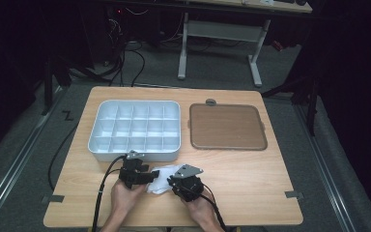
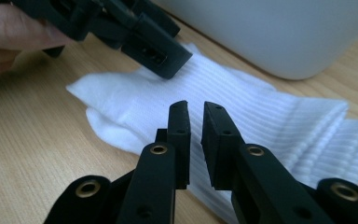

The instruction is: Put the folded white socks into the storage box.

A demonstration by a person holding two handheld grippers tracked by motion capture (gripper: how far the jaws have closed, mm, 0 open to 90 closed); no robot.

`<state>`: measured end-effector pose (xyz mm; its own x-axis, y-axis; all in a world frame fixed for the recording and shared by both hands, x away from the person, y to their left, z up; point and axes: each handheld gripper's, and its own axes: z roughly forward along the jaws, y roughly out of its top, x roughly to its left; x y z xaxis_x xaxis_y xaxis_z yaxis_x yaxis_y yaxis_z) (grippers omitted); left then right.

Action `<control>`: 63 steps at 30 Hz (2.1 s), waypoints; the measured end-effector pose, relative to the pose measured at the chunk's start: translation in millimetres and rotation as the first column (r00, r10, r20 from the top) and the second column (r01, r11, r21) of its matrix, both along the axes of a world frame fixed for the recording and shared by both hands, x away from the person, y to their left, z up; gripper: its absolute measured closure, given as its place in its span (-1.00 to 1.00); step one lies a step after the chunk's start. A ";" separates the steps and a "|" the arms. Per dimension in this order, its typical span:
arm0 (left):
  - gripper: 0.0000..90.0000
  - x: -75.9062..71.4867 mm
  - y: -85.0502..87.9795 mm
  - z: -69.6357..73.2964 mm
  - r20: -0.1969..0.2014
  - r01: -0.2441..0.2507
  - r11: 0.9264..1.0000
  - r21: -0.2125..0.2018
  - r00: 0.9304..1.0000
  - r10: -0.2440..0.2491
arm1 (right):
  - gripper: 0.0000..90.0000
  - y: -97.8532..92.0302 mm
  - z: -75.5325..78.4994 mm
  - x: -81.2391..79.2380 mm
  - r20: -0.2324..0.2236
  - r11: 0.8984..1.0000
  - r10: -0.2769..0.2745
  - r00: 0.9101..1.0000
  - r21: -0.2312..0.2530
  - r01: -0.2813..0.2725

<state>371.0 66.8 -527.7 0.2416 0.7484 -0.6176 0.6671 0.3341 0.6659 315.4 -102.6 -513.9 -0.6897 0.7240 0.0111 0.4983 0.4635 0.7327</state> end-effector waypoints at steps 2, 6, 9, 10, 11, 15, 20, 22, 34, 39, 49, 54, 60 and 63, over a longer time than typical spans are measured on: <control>0.20 -0.5 0.1 -1.3 0.020 0.004 1.000 0.015 1.000 -0.004 | 0.83 1.0 -4.7 0.3 -0.014 1.000 0.000 1.000 -0.016 0.000; 0.32 -4.1 -2.2 -2.4 0.037 0.022 0.999 0.039 0.999 -0.024 | 0.83 1.5 -9.3 -1.8 -0.014 1.000 0.000 1.000 -0.018 -0.001; 0.42 -3.4 -1.6 -2.3 0.033 0.020 0.999 0.037 0.999 -0.021 | 0.83 3.3 -9.6 -4.1 -0.001 0.999 0.011 1.000 -0.036 -0.011; 0.46 -3.5 -1.7 -2.2 0.026 0.023 0.999 0.030 0.999 -0.024 | 0.83 3.6 -9.6 -4.6 -0.001 0.999 0.013 1.000 -0.036 -0.013; 0.51 -3.8 -1.7 -2.3 0.023 0.029 0.999 0.032 0.999 -0.030 | 0.83 3.8 -9.5 -4.8 -0.002 0.999 0.016 1.000 -0.036 -0.016; 0.70 -4.7 -1.5 -3.6 0.019 0.027 1.000 0.001 0.999 -0.027 | 0.83 4.1 -9.2 -4.6 -0.004 0.999 0.019 1.000 -0.040 -0.019; 0.83 -3.5 1.8 -3.5 -0.001 0.034 0.999 -0.034 0.999 -0.034 | 0.83 4.4 -9.4 -4.5 -0.004 0.999 0.023 1.000 -0.037 -0.023; 0.86 -3.5 3.1 -3.0 -0.003 0.040 0.998 -0.039 0.999 -0.040 | 0.82 4.5 -8.7 -4.0 -0.010 0.999 0.027 1.000 -0.038 -0.027; 0.89 -8.1 13.7 2.3 0.000 0.062 0.997 -0.042 0.998 -0.062 | 0.80 1.6 -0.8 -3.2 0.002 0.999 0.023 1.000 -0.031 -0.023; 0.90 -10.1 19.8 7.0 0.001 0.063 0.996 -0.063 0.998 -0.063 | 0.82 2.0 -2.3 -2.3 -0.007 0.999 0.026 1.000 -0.048 -0.026; 0.90 -16.3 25.0 21.7 0.017 0.090 0.988 -0.128 0.996 -0.089 | 0.85 5.8 -5.9 -0.8 -0.021 0.997 0.044 0.999 -0.061 -0.045; 0.90 -18.1 24.1 28.2 0.023 0.102 0.983 -0.151 0.995 -0.100 | 0.87 7.3 -6.5 -1.3 -0.014 0.996 0.049 0.999 -0.073 -0.049; 0.90 -21.7 23.6 33.3 0.031 0.112 0.977 -0.180 0.994 -0.108 | 0.88 8.6 -6.3 -0.5 -0.017 0.995 0.063 0.998 -0.077 -0.064; 0.91 -23.2 23.8 36.6 0.035 0.117 0.974 -0.195 0.993 -0.113 | 0.88 10.7 -6.0 -0.6 -0.026 0.994 0.070 0.997 -0.077 -0.071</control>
